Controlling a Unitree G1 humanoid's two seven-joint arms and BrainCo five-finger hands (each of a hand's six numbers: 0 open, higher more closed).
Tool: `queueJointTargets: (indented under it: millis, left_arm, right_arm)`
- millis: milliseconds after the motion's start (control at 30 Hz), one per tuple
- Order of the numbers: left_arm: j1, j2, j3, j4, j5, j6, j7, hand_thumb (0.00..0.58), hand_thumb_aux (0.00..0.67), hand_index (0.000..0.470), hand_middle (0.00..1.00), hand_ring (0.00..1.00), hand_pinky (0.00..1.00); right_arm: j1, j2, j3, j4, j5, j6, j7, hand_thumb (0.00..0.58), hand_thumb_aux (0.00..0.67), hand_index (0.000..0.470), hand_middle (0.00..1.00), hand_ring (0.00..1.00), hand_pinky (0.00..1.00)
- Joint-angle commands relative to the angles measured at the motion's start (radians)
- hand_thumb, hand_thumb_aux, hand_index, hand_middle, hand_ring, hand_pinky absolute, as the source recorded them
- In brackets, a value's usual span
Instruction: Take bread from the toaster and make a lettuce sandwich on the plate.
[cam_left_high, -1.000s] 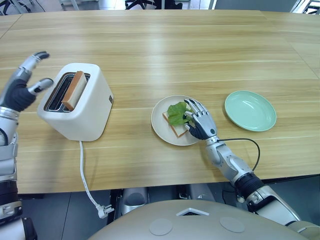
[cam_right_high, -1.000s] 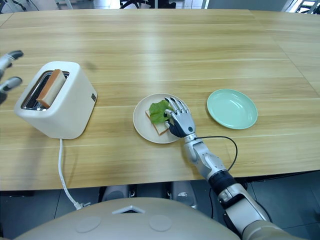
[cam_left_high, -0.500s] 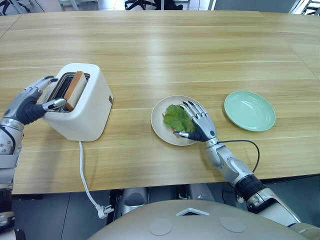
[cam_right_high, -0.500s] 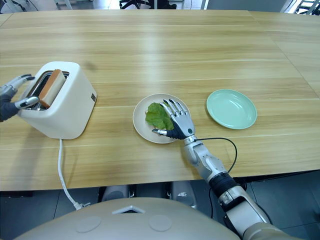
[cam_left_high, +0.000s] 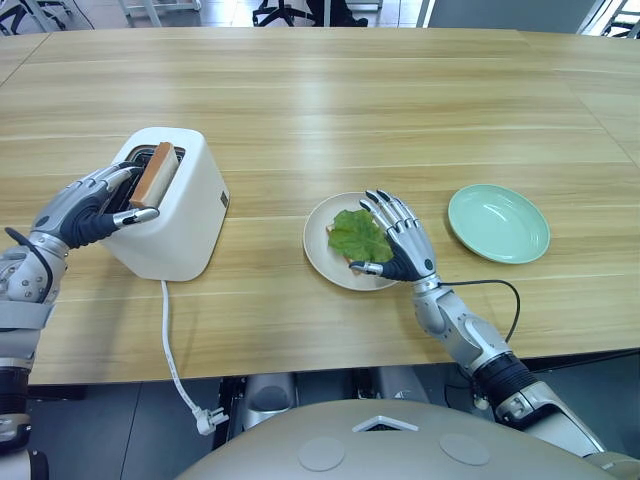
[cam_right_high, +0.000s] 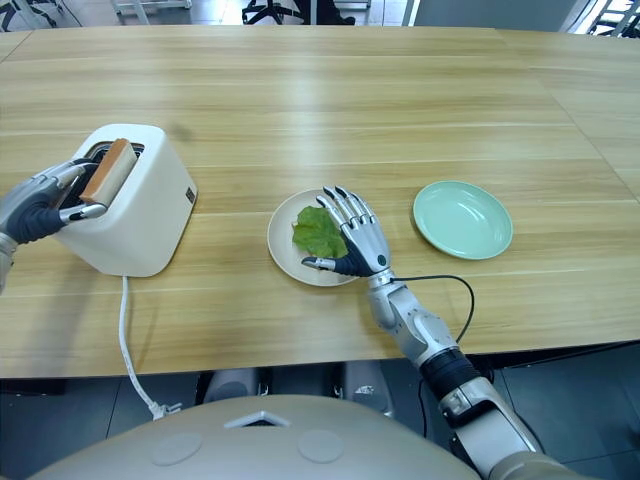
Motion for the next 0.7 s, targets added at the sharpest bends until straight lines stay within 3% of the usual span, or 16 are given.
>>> queueJointTargets:
  millis: [33, 333, 367, 400, 467, 500, 533, 567, 600, 700]
  left_arm:
    - [-0.019, -0.005, -0.062, 0.039, 0.043, 0.009, 0.001, 0.0, 0.0, 0.0, 0.0, 0.0, 0.0]
    - [-0.048, -0.008, -0.11, 0.054, 0.095, 0.034, 0.021, 0.0, 0.0, 0.0, 0.0, 0.0, 0.0]
    - [-0.049, -0.009, -0.113, 0.054, 0.097, 0.036, 0.023, 0.164, 0.102, 0.07, 0.0, 0.0, 0.0]
    - [-0.049, -0.009, -0.115, 0.052, 0.097, 0.038, 0.023, 0.164, 0.102, 0.07, 0.0, 0.0, 0.0]
    - [-0.05, -0.009, -0.118, 0.048, 0.094, 0.041, 0.022, 0.41, 0.307, 0.211, 0.0, 0.0, 0.0]
    - [-0.051, -0.01, -0.118, 0.045, 0.09, 0.041, 0.022, 0.462, 0.368, 0.253, 0.0, 0.0, 0.0]
    - [-0.051, -0.01, -0.118, 0.043, 0.087, 0.041, 0.02, 0.543, 0.502, 0.345, 0.0, 0.0, 0.0]
    - [-0.051, -0.01, -0.118, 0.039, 0.083, 0.04, 0.02, 0.578, 0.636, 0.437, 0.0, 0.0, 0.0]
    - [-0.051, -0.011, -0.116, 0.035, 0.073, 0.037, 0.017, 0.58, 0.67, 0.46, 0.0, 0.0, 0.0]
    - [-0.052, -0.015, -0.106, 0.017, 0.04, 0.032, 0.009, 0.58, 0.67, 0.46, 0.0, 0.0, 0.0]
  right_arm:
    - [0.007, -0.001, -0.01, -0.002, -0.001, -0.004, -0.003, 0.0, 0.0, 0.0, 0.0, 0.0, 0.0]
    - [0.005, 0.0, -0.011, -0.006, 0.002, -0.011, -0.003, 0.0, 0.0, 0.0, 0.0, 0.0, 0.0]
    - [0.004, 0.001, -0.011, -0.005, 0.003, -0.012, -0.003, 0.0, 0.0, 0.0, 0.0, 0.0, 0.0]
    - [0.003, 0.001, -0.011, -0.005, 0.003, -0.012, -0.002, 0.0, 0.0, 0.0, 0.0, 0.0, 0.0]
    - [0.003, 0.001, -0.013, -0.005, 0.004, -0.013, -0.002, 0.0, 0.0, 0.0, 0.0, 0.0, 0.0]
    - [0.003, 0.001, -0.013, -0.005, 0.004, -0.014, -0.002, 0.0, 0.0, 0.0, 0.0, 0.0, 0.0]
    - [0.003, 0.001, -0.014, -0.005, 0.003, -0.014, -0.002, 0.0, 0.0, 0.0, 0.0, 0.0, 0.0]
    - [0.002, 0.002, -0.015, -0.005, 0.003, -0.015, -0.001, 0.0, 0.0, 0.0, 0.0, 0.0, 0.0]
    - [0.002, 0.002, -0.016, -0.004, 0.003, -0.016, -0.001, 0.0, 0.0, 0.0, 0.0, 0.0, 0.0]
    - [0.0, 0.003, -0.018, -0.001, 0.002, -0.018, -0.001, 0.0, 0.0, 0.0, 0.0, 0.0, 0.0]
